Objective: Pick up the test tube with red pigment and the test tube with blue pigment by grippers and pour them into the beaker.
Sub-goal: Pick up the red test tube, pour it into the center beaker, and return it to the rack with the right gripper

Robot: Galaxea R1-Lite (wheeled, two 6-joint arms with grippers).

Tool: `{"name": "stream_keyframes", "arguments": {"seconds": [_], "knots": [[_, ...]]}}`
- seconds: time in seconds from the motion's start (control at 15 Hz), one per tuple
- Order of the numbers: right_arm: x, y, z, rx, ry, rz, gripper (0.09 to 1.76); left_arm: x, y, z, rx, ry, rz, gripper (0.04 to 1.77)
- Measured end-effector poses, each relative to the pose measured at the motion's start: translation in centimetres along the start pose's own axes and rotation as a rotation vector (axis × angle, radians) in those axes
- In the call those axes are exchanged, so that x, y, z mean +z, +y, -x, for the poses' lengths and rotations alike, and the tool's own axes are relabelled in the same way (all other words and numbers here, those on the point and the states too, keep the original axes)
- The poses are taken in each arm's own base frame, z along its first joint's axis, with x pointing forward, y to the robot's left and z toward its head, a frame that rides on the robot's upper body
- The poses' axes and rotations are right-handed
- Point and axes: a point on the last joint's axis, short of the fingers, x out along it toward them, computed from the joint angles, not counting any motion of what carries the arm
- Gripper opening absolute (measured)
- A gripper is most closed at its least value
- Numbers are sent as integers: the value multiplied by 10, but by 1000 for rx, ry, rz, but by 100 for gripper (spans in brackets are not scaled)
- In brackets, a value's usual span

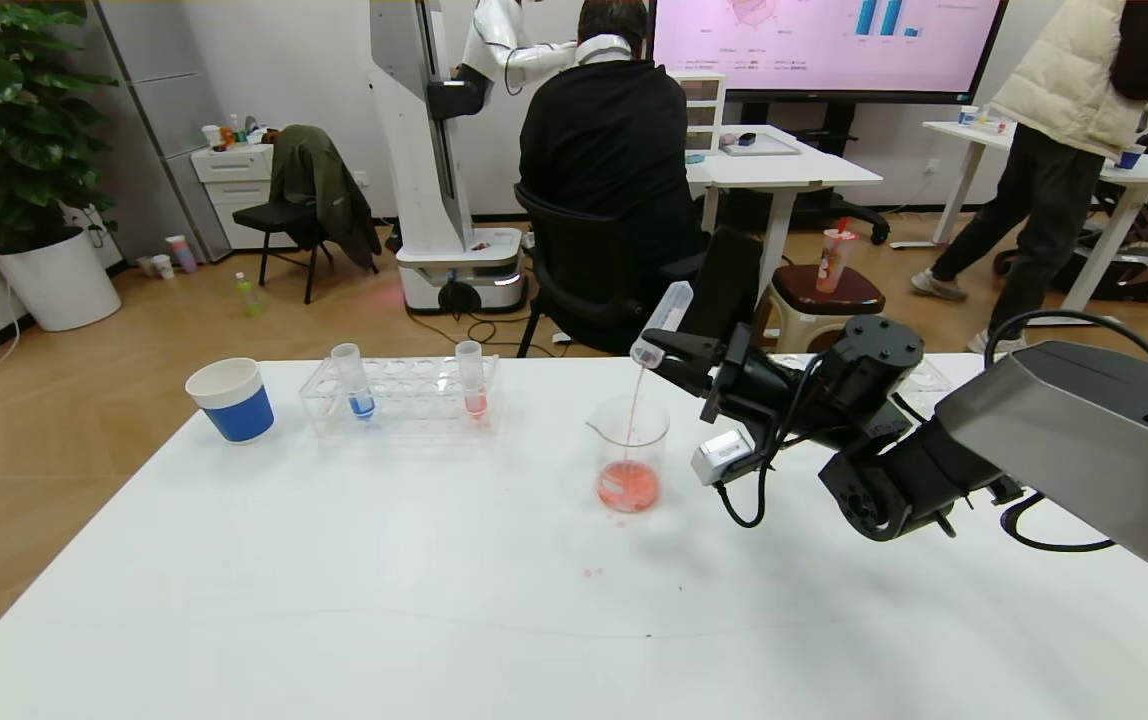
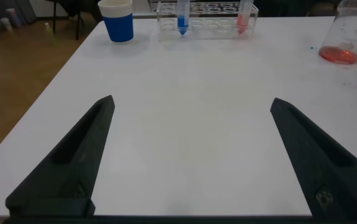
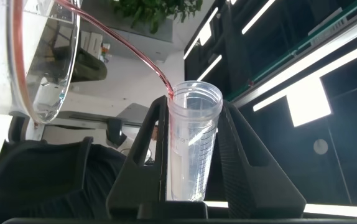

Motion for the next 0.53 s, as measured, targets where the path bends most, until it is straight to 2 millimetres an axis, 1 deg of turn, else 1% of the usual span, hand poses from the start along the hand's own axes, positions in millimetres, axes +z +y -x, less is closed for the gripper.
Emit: {"name": "stream_keyframes", "arguments": {"seconds": [0.27,0.4,0.53], "knots": [[-1,0,0,-2,0,21,51,0,0,0,0,0,0,175],[-4,-4,-2,-14,-2,29,51,0,0,0,0,0,0,175],[-4,-7,-5,-23,9,-29,51,0,0,0,0,0,0,175]]}}
